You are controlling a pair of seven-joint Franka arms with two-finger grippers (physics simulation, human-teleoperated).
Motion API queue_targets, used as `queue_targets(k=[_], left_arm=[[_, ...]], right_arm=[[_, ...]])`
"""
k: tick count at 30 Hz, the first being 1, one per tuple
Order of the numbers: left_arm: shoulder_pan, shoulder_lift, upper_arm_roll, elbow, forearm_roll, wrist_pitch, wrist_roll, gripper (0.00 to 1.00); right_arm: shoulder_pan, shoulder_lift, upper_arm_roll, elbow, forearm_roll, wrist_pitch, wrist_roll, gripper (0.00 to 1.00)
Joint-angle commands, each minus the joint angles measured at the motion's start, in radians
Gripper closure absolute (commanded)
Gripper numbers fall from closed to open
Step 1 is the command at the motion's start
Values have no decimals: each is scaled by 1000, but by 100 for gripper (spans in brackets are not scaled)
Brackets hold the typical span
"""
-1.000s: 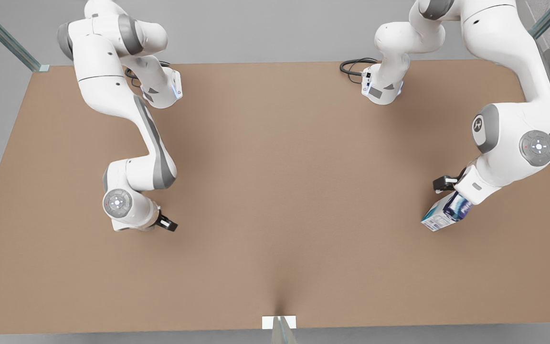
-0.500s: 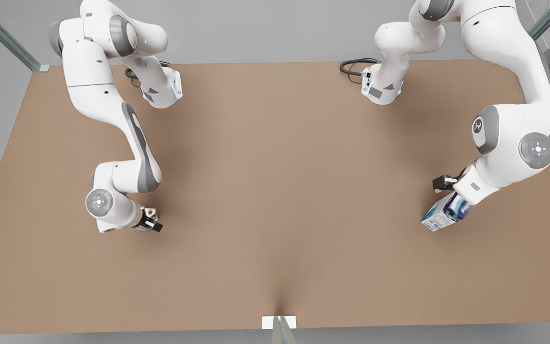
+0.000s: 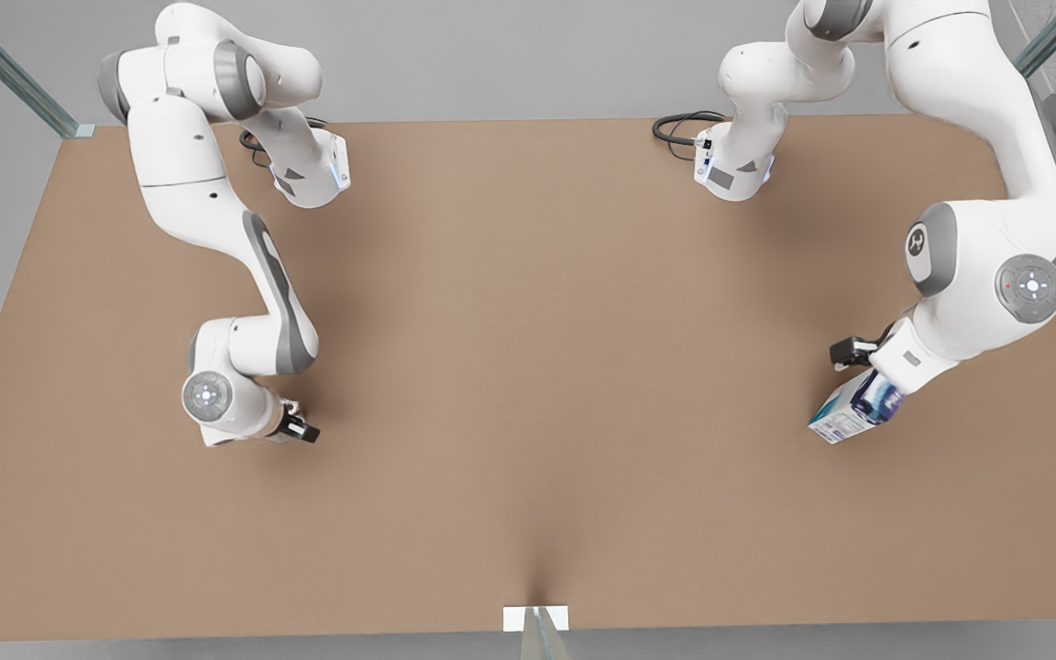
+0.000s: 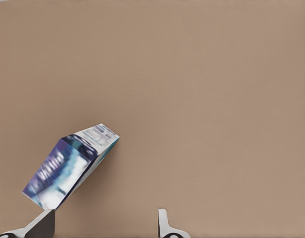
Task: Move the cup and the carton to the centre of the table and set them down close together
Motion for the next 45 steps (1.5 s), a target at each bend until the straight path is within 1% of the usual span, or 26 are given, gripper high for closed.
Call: queue_targets(k=[1,7,10,11,12,15,16,17,21,30,34,35,37,38,40,41,44,45], left_arm=[[0,1,0,0,-2,1,2,0],[0,12,-5,-1,1,-8,-10,0],[0,12,-8,0,2,-30,-9,0],[0,11,-8,14,1,-48,-6,0],[0,11,-8,14,1,-53,-2,0],[0,11,-8,14,1,-63,-2,0],[0,11,-8,14,1,-63,-2,0],[0,11,-8,14,1,-63,-2,0],[0,12,-8,14,1,-63,-7,0],[0,17,-6,17,-5,-66,2,0],[0,31,-3,22,-18,-53,7,0],[0,41,-2,23,-18,-42,7,0],[0,74,-2,41,-16,-36,8,0],[0,83,0,48,-15,-36,24,0],[3,120,5,69,-9,-20,48,0],[3,139,37,71,-16,-4,108,0],[9,158,83,72,-25,33,212,0],[9,176,103,98,-25,36,247,0]], right_arm=[[0,0,-2,0,0,0,0,0],[0,34,0,0,2,43,2,0],[0,36,0,0,2,43,-5,52],[0,42,0,2,2,46,-5,61],[0,43,0,5,2,49,-3,67],[0,49,0,6,2,55,-5,71],[0,49,0,6,2,55,-6,76],[0,49,0,6,0,55,-8,79],[-3,43,-2,8,-3,57,-95,79],[6,17,0,19,-5,49,-87,79],[100,-1,0,49,5,3,-66,79],[150,7,0,95,5,-46,28,79],[221,37,2,152,5,-58,122,79],[253,89,5,252,9,-155,170,79],[298,154,6,328,31,-155,258,79],[319,177,6,354,31,-150,311,79],[368,230,8,437,31,-162,367,79],[393,257,8,480,32,-164,399,79]])
